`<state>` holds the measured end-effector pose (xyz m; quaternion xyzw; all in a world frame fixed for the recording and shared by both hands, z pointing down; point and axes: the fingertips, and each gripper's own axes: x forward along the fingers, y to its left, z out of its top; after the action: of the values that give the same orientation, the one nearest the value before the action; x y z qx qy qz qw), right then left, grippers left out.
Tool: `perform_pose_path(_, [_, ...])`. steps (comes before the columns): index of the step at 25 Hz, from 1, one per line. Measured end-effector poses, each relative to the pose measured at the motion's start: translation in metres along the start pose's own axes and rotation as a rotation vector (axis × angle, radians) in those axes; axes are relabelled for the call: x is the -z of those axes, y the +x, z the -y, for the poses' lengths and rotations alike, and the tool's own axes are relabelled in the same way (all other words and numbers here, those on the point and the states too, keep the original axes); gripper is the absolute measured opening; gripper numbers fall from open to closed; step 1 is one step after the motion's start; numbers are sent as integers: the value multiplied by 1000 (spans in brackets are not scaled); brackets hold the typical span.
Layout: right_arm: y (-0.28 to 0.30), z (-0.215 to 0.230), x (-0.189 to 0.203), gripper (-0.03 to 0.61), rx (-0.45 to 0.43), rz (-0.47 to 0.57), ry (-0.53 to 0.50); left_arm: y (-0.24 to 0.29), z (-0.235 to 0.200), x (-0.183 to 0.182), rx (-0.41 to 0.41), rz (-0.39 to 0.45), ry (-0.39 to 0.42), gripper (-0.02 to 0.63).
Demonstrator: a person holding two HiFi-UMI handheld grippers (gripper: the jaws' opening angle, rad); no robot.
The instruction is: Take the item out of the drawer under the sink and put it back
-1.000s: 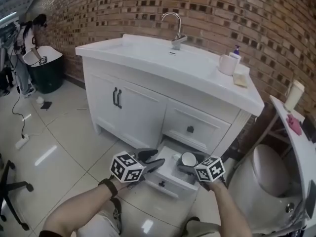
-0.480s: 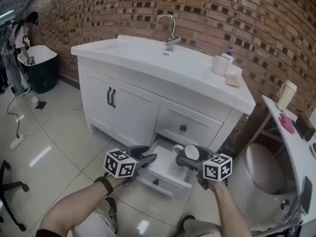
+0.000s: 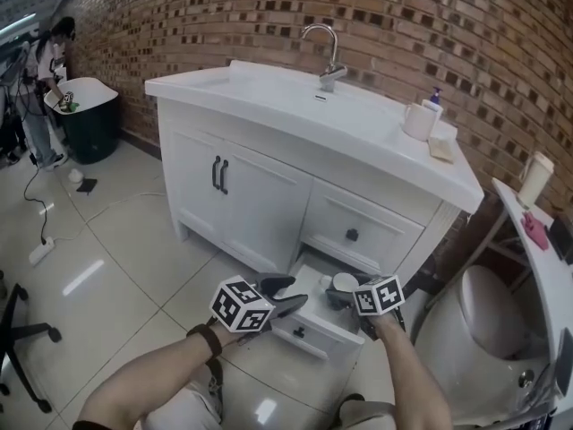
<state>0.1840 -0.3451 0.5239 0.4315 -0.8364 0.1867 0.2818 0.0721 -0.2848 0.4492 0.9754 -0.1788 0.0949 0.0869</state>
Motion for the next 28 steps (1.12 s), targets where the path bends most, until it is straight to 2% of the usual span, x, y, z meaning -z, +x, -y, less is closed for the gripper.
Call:
perform_pose_path(2, [18, 4, 11, 394, 5, -48, 22, 2, 11, 1, 18, 4, 30, 221])
perform_pose_path(6, [40, -1, 19, 394, 10, -102, -29, -5, 0, -8, -49, 55, 45, 236])
perform_pose_path(8, [48, -7, 25, 396, 2, -118, -72, -10, -8, -12, -63, 83, 10, 236])
perform_pose_path(11, [52, -16, 36, 396, -12, -136, -168, -13, -9, -17, -40, 114, -66, 219])
perform_pose_path(13, [50, -19, 37, 396, -11, -111, -223, -11, -3, -18, -21, 122, -77, 218])
perform_pose_path(16, [38, -13, 25, 402, 1, -22, -201, -11, 6, -26, 15, 157, -97, 204])
perform_pose_path(18, [20, -15, 8, 403, 5, 68, -183, -12, 12, -34, 46, 194, -105, 138])
perform_pose_path(20, [-12, -30, -17, 403, 1, 185, -196, -13, 20, -39, 55, 207, -63, 137])
perform_pose_path(23, [-64, -73, -51, 396, -22, 360, -262, -11, 28, -40, 42, 170, 88, 152])
perform_pose_path(25, [-92, -100, -61, 359, -31, 427, -310, -11, 34, -43, 41, 149, 180, 165])
perform_pose_path(28, [-123, -121, -61, 274, -31, 477, -330, -13, 48, -51, 67, 158, 238, 186])
